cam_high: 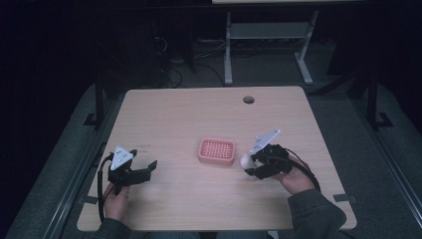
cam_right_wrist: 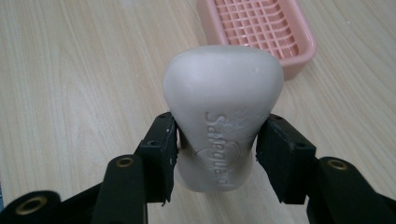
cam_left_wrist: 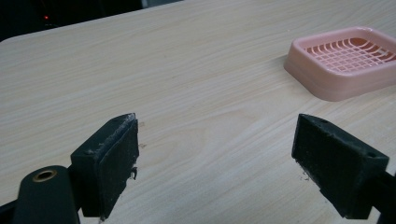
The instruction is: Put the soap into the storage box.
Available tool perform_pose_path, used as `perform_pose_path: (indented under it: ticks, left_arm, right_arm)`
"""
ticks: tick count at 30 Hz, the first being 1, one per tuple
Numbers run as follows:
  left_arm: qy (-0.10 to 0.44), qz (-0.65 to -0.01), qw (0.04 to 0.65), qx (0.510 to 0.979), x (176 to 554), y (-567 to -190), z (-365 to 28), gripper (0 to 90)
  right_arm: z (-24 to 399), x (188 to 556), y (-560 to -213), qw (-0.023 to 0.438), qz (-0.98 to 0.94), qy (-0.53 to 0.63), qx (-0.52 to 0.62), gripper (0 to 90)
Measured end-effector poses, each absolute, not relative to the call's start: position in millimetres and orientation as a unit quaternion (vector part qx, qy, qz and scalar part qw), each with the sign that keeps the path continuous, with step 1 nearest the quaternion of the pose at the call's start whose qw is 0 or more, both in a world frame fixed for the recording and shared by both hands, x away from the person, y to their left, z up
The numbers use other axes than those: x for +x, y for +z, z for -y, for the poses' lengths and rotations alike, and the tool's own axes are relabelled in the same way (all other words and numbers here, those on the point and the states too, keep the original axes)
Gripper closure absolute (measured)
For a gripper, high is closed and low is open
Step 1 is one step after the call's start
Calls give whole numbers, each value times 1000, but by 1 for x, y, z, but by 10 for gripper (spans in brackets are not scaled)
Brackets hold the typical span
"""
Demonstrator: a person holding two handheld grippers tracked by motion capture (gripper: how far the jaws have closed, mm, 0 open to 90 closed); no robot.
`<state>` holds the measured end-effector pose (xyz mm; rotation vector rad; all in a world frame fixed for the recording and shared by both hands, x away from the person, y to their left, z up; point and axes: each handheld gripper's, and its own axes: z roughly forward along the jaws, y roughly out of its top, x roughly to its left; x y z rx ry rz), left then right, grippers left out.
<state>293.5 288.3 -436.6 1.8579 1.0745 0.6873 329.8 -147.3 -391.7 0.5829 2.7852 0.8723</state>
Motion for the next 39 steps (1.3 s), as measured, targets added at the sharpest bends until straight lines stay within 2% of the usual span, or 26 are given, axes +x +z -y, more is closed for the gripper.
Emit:
perform_pose_path:
  ticks: [21,39]
  left_arm:
    - [274,-435,433,740,294,-436,-290,144]
    - [273,-437,434,739,294,-436,-291,144]
  right_arm:
    - [109,364,-371,81,-938,296,161,486]
    - [77,400,-371,70,-946,279,151,486]
